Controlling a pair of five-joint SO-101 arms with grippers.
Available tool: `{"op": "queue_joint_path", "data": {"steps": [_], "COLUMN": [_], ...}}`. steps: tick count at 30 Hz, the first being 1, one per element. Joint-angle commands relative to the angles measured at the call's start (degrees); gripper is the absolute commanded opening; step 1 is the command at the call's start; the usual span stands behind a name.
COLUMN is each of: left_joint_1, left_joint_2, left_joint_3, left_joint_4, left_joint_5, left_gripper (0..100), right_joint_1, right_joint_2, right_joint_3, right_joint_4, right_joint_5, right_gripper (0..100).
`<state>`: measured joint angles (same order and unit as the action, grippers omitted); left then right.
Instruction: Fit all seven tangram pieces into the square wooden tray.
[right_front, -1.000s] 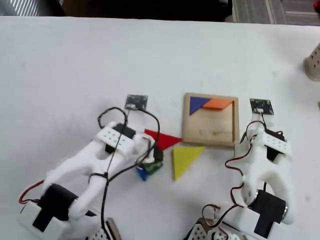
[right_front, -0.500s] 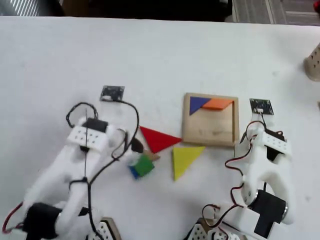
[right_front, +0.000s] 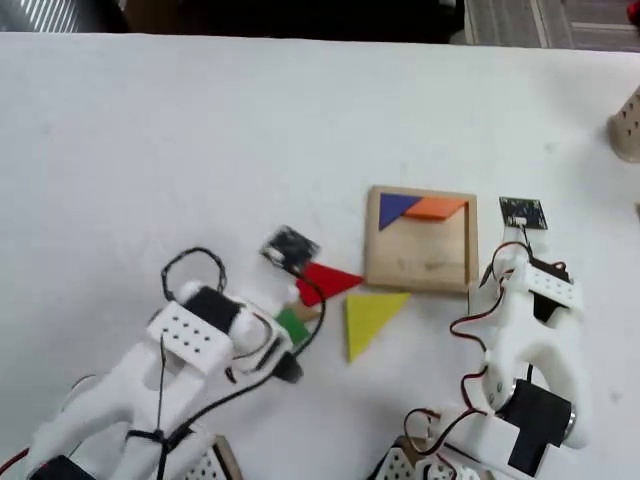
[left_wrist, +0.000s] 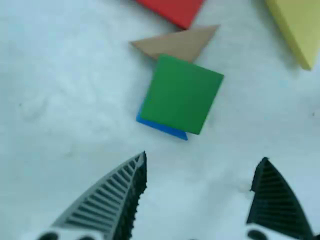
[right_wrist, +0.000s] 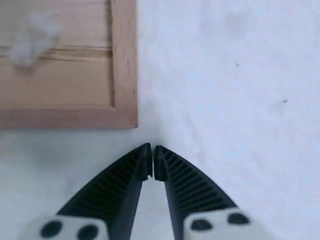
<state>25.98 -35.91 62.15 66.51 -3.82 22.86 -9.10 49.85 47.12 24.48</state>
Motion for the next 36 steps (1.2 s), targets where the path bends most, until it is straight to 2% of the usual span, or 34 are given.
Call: {"op": "queue_joint_path", "data": {"steps": [1, 4, 9, 12, 17, 20, 27, 31, 36], "left_joint_1": [2.33, 4.09, 11.12, 15.69, 20.18, 19.21, 13.58, 9.45, 0.13], "left_joint_2": [-1.27, -1.27, -1.27, -1.27, 0.22, 6.81, 22.73, 23.43, 23.43], "left_joint_3": [-0.35, 1.14, 1.67, 1.67, 1.67, 0.18, -10.64, -11.69, -11.87], "left_joint_4": [-0.62, -4.66, -11.16, -14.33, -17.49, -18.73, -14.42, -14.33, -16.09], "left_joint_5": [0.18, 2.99, 3.6, 3.78, 5.8, 10.37, 10.29, 10.2, 10.11], "left_gripper": [33, 26, 2, 5, 2, 2, 2, 2, 3], "right_joint_1": [0.04, -0.04, -0.04, -0.04, -0.04, -0.04, -0.04, -0.04, -0.04], "right_joint_2": [-0.13, -0.13, -0.13, -0.13, -0.13, -0.13, -0.13, -0.13, -0.13], "right_joint_3": [-1.58, -1.58, -1.58, -1.58, -1.58, -1.58, -1.67, -1.67, -1.67], "right_joint_4": [0.48, 0.48, 0.48, 0.48, 0.48, 0.48, 0.48, 0.48, 0.48], "right_joint_5": [0.62, 0.62, 0.62, 0.62, 0.62, 0.62, 0.62, 0.62, 0.62], "right_gripper": [1.7, 1.7, 1.7, 1.7, 1.7, 1.7, 1.7, 1.7, 1.7]}}
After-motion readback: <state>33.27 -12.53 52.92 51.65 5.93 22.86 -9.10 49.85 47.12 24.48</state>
